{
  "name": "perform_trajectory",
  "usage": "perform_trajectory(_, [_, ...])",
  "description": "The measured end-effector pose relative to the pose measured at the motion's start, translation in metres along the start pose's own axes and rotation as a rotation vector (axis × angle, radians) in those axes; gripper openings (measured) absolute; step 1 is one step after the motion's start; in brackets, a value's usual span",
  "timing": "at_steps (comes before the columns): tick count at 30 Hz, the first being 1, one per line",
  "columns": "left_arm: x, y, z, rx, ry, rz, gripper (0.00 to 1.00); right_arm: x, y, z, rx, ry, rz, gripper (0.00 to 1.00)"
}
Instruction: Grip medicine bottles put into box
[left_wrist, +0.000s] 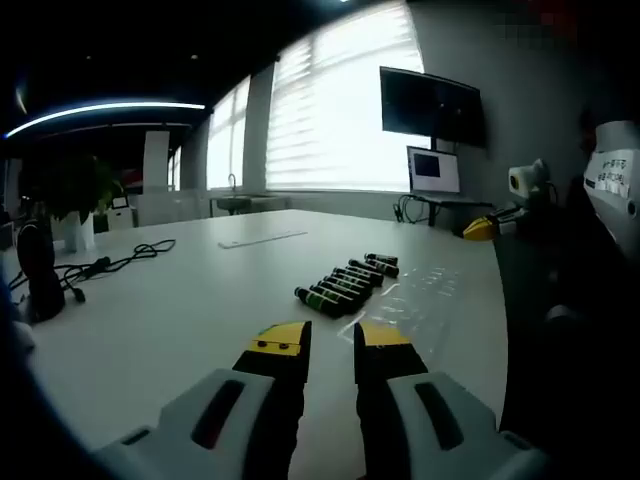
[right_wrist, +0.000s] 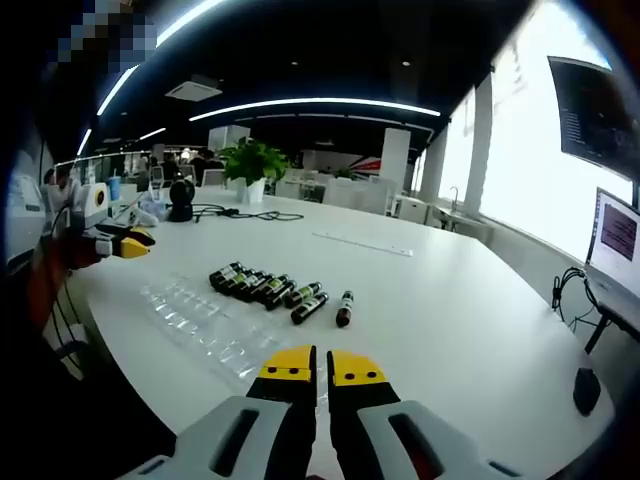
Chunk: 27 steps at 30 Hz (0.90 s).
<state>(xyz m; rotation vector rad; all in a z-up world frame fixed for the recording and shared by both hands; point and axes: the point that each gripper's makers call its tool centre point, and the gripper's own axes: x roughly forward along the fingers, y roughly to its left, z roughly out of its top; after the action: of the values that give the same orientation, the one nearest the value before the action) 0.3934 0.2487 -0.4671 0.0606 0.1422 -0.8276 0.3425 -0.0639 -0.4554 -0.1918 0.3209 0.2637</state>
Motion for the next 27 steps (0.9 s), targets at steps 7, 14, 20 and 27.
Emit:
perform_trajectory(7, [0.003, 0.003, -0.013, 0.016, 0.026, -0.016, 0.11, 0.01, 0.0, 0.006, -0.031, -0.003, -0.001, 0.03])
perform_trajectory(14, [0.005, 0.009, -0.024, 0.005, 0.037, -0.01, 0.11, 0.021, -0.008, 0.01, -0.031, 0.006, -0.021, 0.03])
perform_trajectory(20, [0.003, 0.012, -0.034, 0.001, 0.056, -0.007, 0.11, 0.031, -0.015, 0.013, -0.012, 0.014, -0.033, 0.03])
perform_trajectory(27, [0.002, 0.014, -0.04, -0.014, 0.055, -0.009, 0.11, 0.05, -0.012, 0.017, -0.009, 0.017, -0.028, 0.01])
